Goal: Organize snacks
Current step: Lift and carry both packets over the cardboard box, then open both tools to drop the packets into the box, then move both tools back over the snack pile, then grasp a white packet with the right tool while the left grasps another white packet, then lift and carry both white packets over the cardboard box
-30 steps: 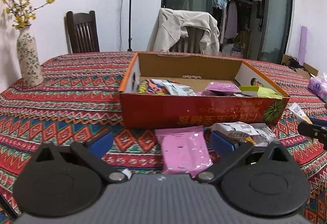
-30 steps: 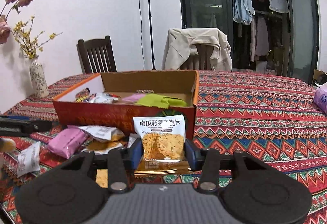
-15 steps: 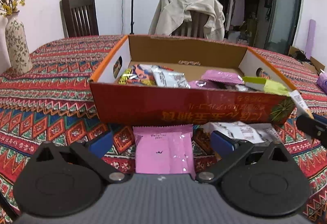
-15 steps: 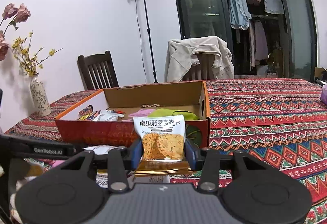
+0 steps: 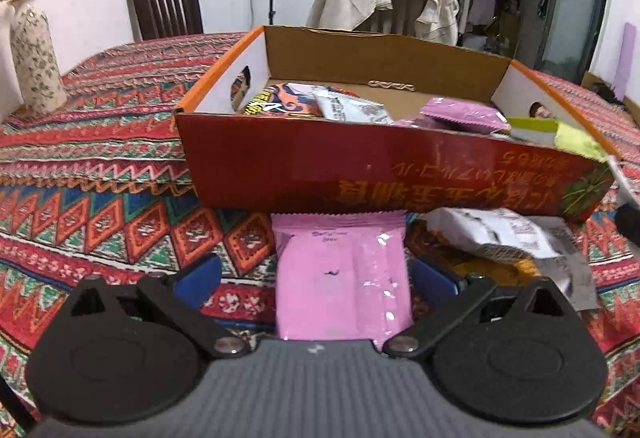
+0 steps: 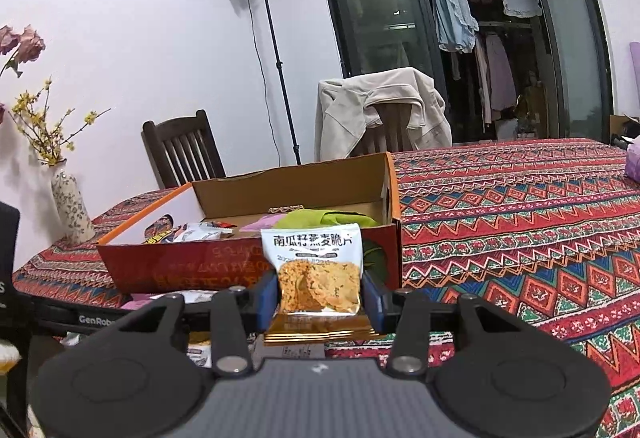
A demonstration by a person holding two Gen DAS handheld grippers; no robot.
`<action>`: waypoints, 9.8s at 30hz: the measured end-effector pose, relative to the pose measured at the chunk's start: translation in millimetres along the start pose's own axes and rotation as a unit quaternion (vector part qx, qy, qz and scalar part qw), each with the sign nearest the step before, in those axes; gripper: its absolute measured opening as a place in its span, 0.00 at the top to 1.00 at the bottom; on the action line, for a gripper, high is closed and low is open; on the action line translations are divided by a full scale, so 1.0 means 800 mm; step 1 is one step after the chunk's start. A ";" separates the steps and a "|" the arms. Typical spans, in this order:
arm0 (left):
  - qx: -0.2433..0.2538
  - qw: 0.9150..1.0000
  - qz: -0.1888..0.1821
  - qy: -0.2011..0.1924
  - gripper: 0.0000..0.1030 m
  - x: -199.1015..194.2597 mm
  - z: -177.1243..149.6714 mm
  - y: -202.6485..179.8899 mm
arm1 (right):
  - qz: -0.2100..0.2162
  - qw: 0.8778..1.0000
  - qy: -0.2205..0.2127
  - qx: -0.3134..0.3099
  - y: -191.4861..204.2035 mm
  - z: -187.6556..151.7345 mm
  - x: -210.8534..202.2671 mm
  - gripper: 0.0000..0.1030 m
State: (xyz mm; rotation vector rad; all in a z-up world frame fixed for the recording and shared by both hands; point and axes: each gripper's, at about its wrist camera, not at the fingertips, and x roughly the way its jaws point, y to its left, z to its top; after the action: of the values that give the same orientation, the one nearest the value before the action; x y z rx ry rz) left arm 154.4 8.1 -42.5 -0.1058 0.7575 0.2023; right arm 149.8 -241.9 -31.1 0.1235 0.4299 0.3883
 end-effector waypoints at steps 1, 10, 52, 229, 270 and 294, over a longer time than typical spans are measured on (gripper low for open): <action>0.004 1.000 0.005 0.000 0.00 0.001 -0.001 -0.001 | 0.000 1.000 0.000 0.000 0.000 -0.001 0.000 0.57; 0.018 1.000 0.003 -0.009 0.12 -0.004 -0.002 -0.007 | 0.002 1.000 0.002 -0.004 0.004 -0.004 0.000 0.57; 0.015 0.979 -0.051 -0.199 0.38 -0.132 0.055 -0.007 | 0.010 0.997 -0.060 -0.048 0.039 0.063 -0.026 0.57; -0.064 0.995 0.071 -0.001 0.00 -0.096 -0.048 0.065 | 0.016 0.996 0.072 -0.040 0.042 -0.017 -0.047 0.59; -0.012 0.992 -0.029 -0.120 0.58 -0.135 0.011 0.053 | 0.004 0.999 0.037 -0.036 0.048 0.023 -0.055 0.59; -0.040 0.982 -0.036 -0.182 0.58 -0.069 0.165 -0.001 | -0.027 0.999 -0.014 -0.021 0.057 0.143 0.073 0.59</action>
State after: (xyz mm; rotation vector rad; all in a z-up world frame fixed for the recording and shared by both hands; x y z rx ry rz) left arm 203.9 21.5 90.6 -0.1672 0.3797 0.1769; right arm 232.2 -180.8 59.0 0.0767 0.3967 0.3413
